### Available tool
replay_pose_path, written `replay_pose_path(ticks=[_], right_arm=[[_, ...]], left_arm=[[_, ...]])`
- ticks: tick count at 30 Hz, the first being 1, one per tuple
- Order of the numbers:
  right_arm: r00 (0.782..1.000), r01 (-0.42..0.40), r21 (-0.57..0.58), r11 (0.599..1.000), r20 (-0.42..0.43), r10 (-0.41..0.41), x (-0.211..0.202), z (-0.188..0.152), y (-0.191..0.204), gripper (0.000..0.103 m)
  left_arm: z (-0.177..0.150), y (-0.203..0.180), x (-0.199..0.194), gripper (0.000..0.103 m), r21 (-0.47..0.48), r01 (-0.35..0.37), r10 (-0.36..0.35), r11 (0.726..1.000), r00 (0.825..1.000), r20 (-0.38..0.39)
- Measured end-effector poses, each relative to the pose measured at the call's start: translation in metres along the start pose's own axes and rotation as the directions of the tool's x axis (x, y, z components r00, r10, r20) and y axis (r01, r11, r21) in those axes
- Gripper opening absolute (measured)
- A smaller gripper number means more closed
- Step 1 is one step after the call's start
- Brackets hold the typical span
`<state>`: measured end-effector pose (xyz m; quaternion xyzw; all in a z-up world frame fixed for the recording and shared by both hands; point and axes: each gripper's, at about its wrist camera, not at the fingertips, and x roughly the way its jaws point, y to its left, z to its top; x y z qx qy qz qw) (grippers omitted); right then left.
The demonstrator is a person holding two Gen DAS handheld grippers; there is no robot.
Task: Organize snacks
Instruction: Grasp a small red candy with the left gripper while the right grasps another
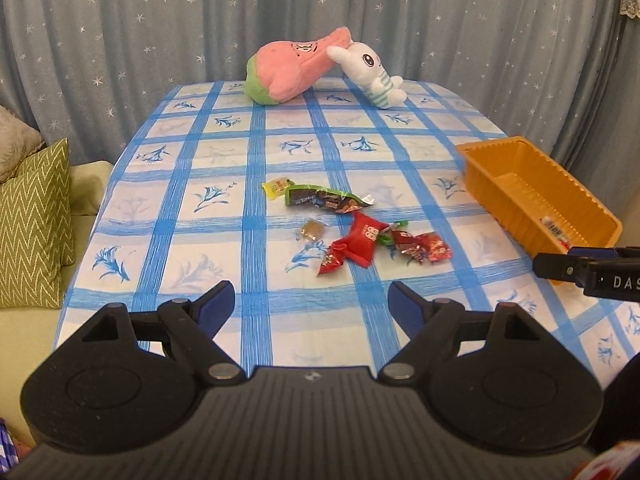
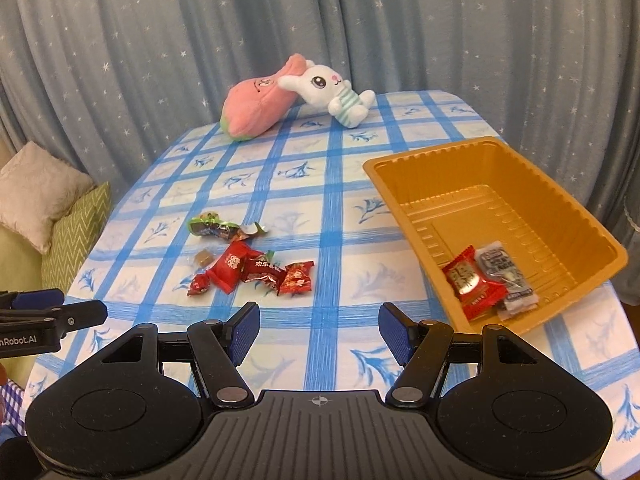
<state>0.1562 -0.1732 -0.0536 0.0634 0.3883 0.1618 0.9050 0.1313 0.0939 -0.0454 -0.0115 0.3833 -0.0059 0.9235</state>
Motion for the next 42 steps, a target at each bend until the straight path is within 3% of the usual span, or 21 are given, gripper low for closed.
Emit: replay_pose_path(ticks=[24, 32, 42], right_arm=[[0.998, -0.030, -0.064, 0.998, -0.065, 0.025, 0.120, 0.020, 0.005, 0.066], [0.997, -0.030, -0.100, 0.995, -0.077, 0.022, 0.144, 0.016, 0.009, 0.065], [0.996, -0.033, -0.111, 0.993, -0.089, 0.023, 0.156, 0.018, 0.008, 0.044]], left_arm=[[0.020, 0.003, 0.108, 0.071, 0.062, 0.036, -0.034, 0.997, 0.998, -0.045], [0.019, -0.003, 0.127, 0.052, 0.109, 0.087, -0.082, 0.990, 0.995, -0.056], [0.017, -0.016, 0.143, 0.036, 0.164, 0.140, -0.127, 0.976, 0.988, -0.086]])
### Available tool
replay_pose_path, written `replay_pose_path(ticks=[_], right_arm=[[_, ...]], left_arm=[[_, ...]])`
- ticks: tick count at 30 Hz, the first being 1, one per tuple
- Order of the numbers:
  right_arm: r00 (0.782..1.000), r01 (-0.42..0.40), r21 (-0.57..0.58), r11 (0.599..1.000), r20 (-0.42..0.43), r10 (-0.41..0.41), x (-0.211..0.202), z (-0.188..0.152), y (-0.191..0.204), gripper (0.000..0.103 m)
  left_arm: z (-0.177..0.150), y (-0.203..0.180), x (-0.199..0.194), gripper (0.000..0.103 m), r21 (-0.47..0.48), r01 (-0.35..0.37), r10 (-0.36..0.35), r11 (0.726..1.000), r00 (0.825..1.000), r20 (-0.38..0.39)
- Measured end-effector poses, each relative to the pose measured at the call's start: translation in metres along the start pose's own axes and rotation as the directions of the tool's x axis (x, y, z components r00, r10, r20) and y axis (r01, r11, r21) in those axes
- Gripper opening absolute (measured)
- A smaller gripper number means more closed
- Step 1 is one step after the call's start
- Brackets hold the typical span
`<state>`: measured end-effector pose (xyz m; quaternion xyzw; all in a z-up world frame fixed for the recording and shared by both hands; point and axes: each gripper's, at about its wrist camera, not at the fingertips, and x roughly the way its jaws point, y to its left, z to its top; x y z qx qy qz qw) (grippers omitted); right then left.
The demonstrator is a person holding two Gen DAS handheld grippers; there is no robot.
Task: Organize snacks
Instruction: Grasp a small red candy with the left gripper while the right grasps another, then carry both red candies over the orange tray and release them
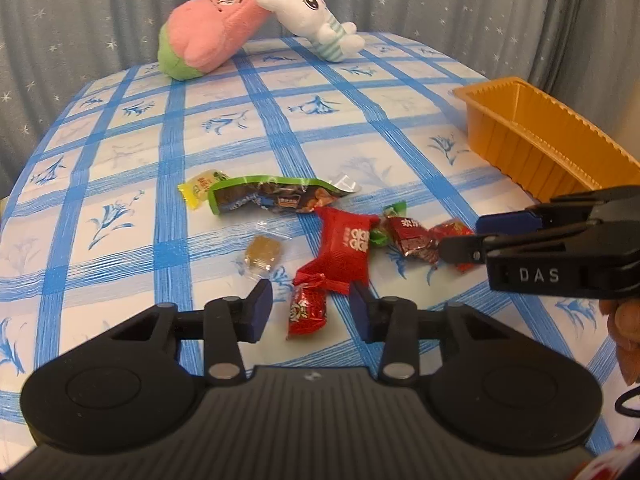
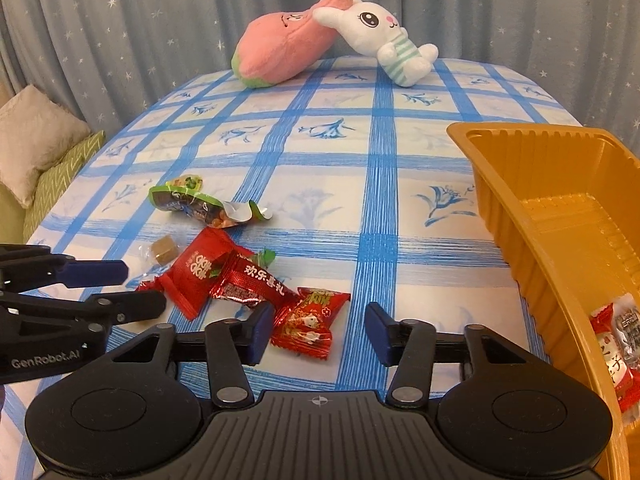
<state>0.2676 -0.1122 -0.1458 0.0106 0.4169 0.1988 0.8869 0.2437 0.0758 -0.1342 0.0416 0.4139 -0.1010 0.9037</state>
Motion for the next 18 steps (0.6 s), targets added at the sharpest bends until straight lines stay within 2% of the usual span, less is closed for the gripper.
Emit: replay_pose_path(ticks=[5, 12, 18], right_arm=[[1.000, 0.002, 0.005, 1.000, -0.005, -0.002, 0.001, -0.001, -0.004, 0.032], [1.000, 0.009, 0.026, 1.000, 0.015, -0.009, -0.009, -0.004, -0.007, 0.026], [0.999, 0.026, 0.044, 0.999, 0.032, -0.027, -0.031, -0.007, -0.009, 0.024]], left_arm=[[-0.003, 0.000, 0.005, 0.018, 0.003, -0.007, 0.007, 1.000, 0.999, -0.031], [-0.001, -0.003, -0.008, 0.017, -0.029, -0.047, 0.046, 0.998, 0.999, -0.025], [0.003, -0.018, -0.025, 0.017, -0.058, -0.032, 0.032, 0.998, 0.999, -0.006]])
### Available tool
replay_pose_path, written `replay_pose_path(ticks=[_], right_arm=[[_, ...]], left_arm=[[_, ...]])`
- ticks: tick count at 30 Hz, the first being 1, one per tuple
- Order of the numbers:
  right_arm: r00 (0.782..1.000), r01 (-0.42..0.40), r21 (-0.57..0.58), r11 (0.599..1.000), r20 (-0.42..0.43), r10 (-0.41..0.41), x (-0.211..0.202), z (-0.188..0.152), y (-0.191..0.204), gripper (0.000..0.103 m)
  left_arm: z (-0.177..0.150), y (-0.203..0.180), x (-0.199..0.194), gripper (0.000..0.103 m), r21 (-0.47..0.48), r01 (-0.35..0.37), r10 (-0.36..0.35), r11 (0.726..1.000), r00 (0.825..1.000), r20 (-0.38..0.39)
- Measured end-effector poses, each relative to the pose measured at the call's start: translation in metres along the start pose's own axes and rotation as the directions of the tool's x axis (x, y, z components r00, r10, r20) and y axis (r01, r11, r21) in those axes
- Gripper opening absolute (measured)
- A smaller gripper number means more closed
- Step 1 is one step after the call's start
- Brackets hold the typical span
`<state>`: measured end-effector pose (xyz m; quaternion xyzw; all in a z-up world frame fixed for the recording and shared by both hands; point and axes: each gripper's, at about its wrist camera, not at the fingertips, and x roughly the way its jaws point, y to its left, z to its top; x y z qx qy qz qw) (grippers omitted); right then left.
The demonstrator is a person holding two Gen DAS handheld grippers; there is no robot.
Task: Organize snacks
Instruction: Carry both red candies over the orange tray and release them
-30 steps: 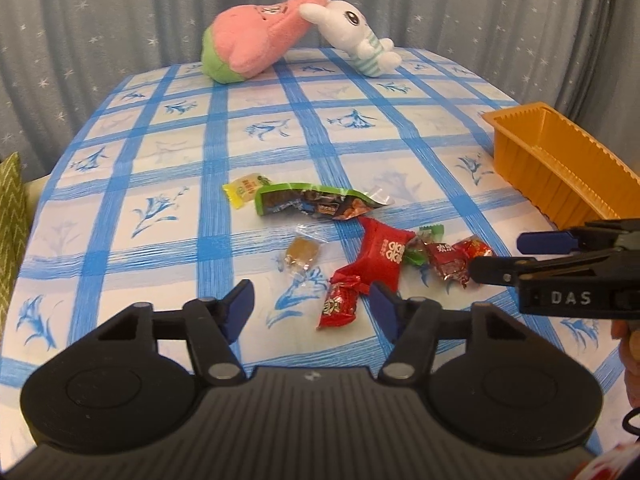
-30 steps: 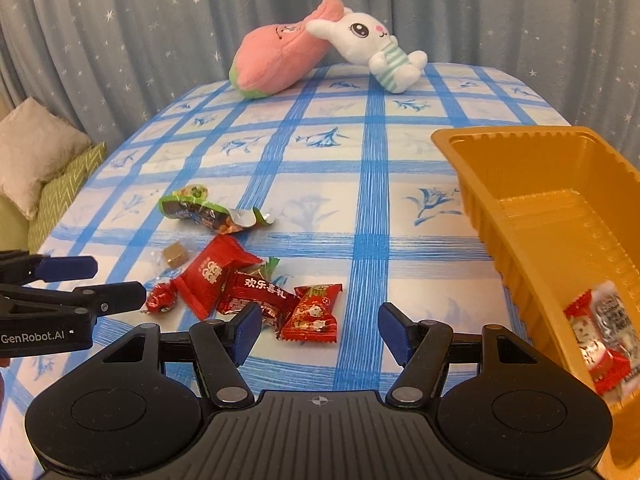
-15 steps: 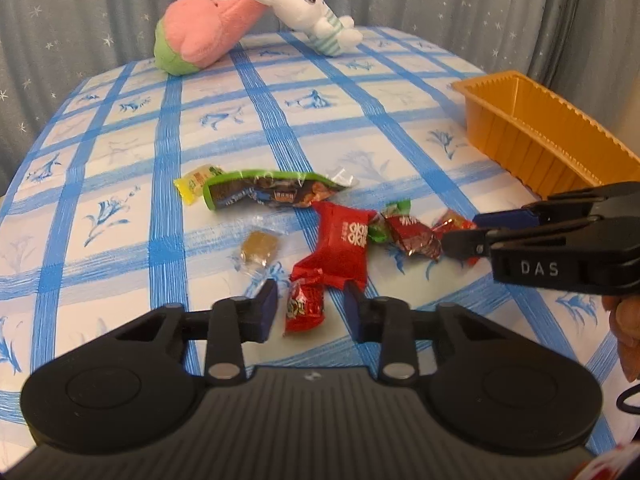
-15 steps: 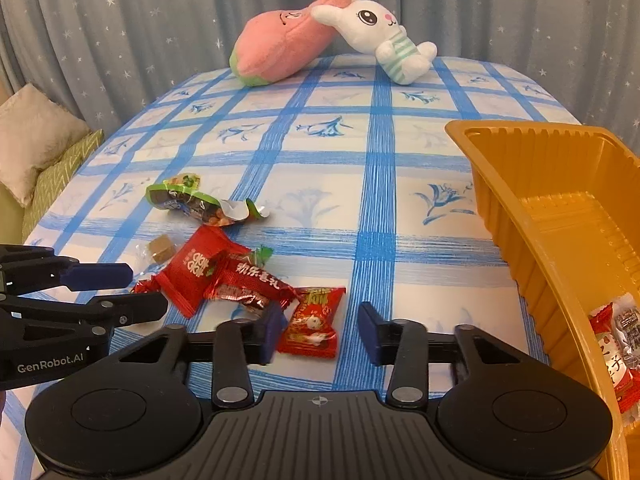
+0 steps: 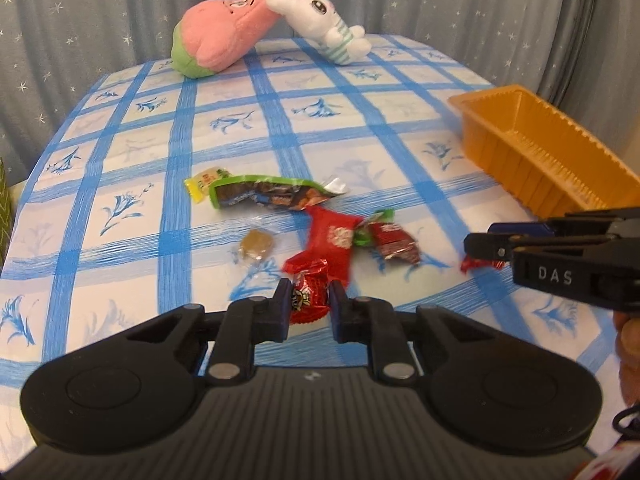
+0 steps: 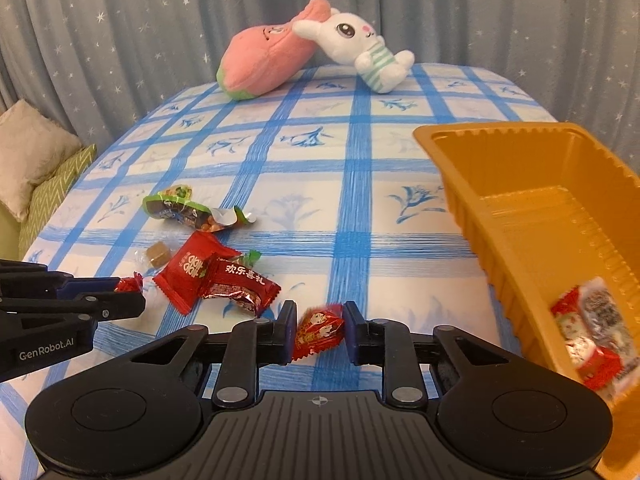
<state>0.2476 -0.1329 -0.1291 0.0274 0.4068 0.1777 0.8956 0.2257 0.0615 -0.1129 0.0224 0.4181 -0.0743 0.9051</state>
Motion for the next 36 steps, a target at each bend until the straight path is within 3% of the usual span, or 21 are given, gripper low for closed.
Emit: replay_pose_path(ticks=[11, 20, 36], right_arm=[[0.998, 0.019, 0.033, 0.999, 0.056, -0.021, -0.057, -0.011, -0.009, 0.024], [0.986, 0.052, 0.060, 0.997, 0.157, -0.061, -0.112, 0.005, -0.021, 0.024], [0.954, 0.182, 0.162, 0.970, 0.210, -0.214, -0.164, 0.022, -0.097, 0.024]], left_arm=[[-0.002, -0.038, -0.035, 0.017, -0.010, 0.044, -0.044, 0.999, 0.999, 0.033], [0.020, -0.075, -0.057, 0.017, 0.021, 0.088, -0.089, 0.996, 0.993, 0.081], [0.068, -0.155, -0.065, 0.017, 0.107, 0.168, -0.181, 0.980, 0.975, 0.126]])
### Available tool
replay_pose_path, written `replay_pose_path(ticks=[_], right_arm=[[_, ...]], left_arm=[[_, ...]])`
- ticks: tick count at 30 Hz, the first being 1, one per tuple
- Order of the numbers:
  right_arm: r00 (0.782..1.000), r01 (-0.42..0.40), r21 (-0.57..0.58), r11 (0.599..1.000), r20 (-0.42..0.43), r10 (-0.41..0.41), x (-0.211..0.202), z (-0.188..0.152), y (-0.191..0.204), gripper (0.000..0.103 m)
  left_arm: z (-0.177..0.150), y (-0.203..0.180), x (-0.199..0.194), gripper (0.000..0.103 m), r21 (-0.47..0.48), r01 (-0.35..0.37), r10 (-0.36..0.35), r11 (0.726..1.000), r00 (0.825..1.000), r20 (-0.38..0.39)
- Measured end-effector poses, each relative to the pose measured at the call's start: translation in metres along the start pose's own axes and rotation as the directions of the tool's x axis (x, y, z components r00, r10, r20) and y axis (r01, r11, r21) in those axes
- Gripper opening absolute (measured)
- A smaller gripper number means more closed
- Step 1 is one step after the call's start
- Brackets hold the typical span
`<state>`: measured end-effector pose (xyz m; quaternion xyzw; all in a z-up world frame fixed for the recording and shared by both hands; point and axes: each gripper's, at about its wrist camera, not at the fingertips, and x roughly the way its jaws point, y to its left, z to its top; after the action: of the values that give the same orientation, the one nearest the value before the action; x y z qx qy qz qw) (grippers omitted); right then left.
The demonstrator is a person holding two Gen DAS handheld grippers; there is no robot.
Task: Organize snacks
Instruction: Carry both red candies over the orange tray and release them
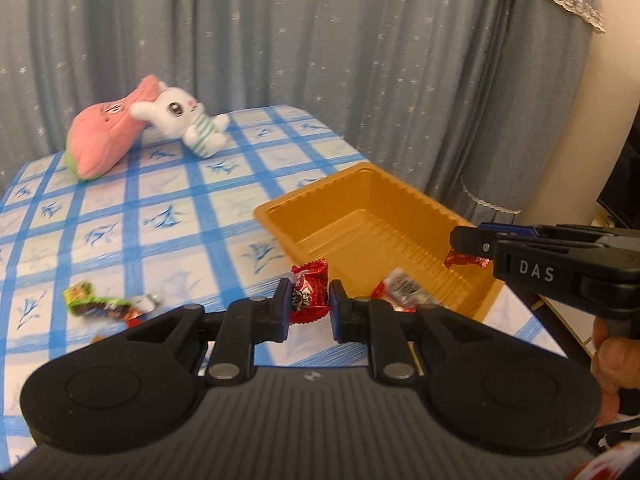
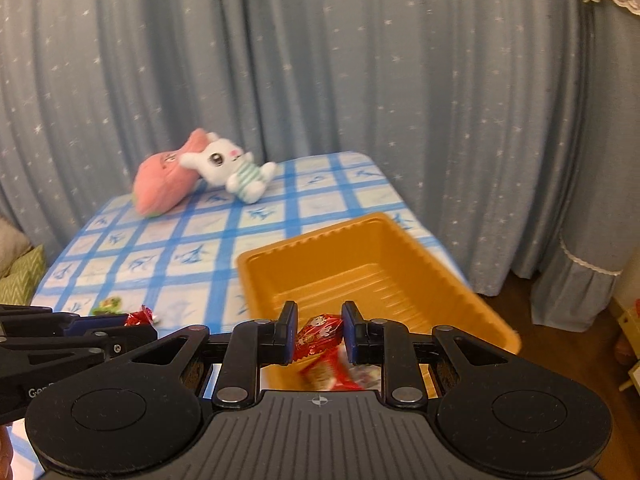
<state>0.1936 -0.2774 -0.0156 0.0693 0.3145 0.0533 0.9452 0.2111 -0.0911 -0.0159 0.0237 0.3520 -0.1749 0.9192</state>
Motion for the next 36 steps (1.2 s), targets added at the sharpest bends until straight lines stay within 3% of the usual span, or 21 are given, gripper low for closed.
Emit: replay_pose_path(ticks=[11, 27, 29, 31, 36], right_arm=[[1.000, 0.029, 0.046, 0.999, 0.004, -0.029, 0.003, 0.006, -0.035, 0.024], [0.998, 0.046, 0.085, 0.995, -0.039, -0.043, 0.039, 0.008, -0.064, 0.024], [0.998, 0.048, 0.088, 0.995, -0.043, -0.044, 0.042, 0.008, -0.067, 0.024], [0.998, 0.051, 0.089, 0.995, -0.047, -0.047, 0.044, 0.007, -0.070, 0.024], [0.998, 0.049, 0.103, 0.993, -0.054, -0.044, 0.049, 0.006, -0.075, 0.024]], left_arm=[[0.019, -0.033, 0.027, 0.017, 0.041, 0.044, -0.044, 0.998, 0.999, -0.006], [0.034, -0.046, 0.081, 0.017, 0.050, 0.088, -0.085, 0.995, 0.995, -0.050], [0.035, -0.045, 0.088, 0.020, 0.045, 0.094, -0.092, 0.995, 0.995, -0.050], [0.035, -0.043, 0.093, 0.031, 0.039, 0.089, -0.087, 0.995, 0.995, -0.058], [0.031, -0.033, 0.091, 0.032, 0.023, 0.070, -0.069, 0.997, 0.996, -0.061]])
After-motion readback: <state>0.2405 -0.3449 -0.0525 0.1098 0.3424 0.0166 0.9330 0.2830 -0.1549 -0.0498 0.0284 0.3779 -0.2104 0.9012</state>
